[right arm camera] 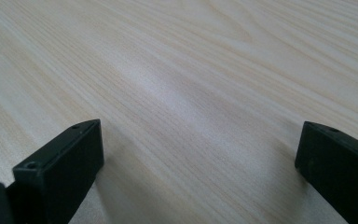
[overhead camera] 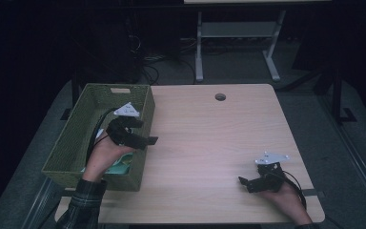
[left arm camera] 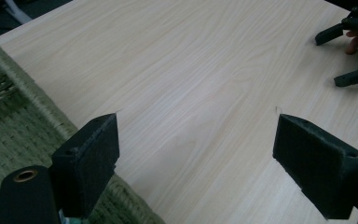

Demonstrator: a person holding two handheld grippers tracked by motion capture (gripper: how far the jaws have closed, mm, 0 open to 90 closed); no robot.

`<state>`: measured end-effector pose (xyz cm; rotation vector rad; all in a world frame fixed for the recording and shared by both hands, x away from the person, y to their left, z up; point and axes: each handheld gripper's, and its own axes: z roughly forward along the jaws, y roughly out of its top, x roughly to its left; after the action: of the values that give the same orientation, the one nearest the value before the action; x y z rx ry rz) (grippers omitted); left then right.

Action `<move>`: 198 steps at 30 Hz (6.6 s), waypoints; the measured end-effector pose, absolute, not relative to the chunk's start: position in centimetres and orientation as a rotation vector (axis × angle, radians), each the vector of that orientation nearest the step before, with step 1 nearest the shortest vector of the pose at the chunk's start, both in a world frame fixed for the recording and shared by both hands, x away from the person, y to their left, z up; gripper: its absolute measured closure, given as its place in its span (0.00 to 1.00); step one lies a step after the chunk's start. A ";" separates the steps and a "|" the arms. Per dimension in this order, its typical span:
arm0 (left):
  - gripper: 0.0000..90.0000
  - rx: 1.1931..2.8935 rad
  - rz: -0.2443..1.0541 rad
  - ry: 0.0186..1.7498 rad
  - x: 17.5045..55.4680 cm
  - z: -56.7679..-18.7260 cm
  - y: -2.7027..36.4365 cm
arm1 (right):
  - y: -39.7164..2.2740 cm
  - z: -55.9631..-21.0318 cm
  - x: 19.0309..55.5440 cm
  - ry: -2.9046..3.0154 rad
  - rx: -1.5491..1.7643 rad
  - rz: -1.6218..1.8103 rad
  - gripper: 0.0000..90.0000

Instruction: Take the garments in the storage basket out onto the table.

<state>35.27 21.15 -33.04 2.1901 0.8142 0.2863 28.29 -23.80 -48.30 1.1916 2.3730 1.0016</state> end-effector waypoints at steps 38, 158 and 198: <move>0.16 2.161 0.375 1.000 35.5 -33.2 28.4 | -23.8 -48.3 28.3 2.373 1.191 1.002 0.00; 0.98 1.919 0.265 1.026 35.8 -31.2 33.5 | -23.8 -48.3 28.3 2.373 1.190 1.001 0.01; 0.98 1.899 0.359 0.845 36.4 -22.1 30.1 | -23.8 -48.3 28.3 2.372 1.193 1.002 0.01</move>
<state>36.42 30.08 -22.05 1.8988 0.8447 0.3589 28.33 -23.77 -48.30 1.1928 2.3721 1.0018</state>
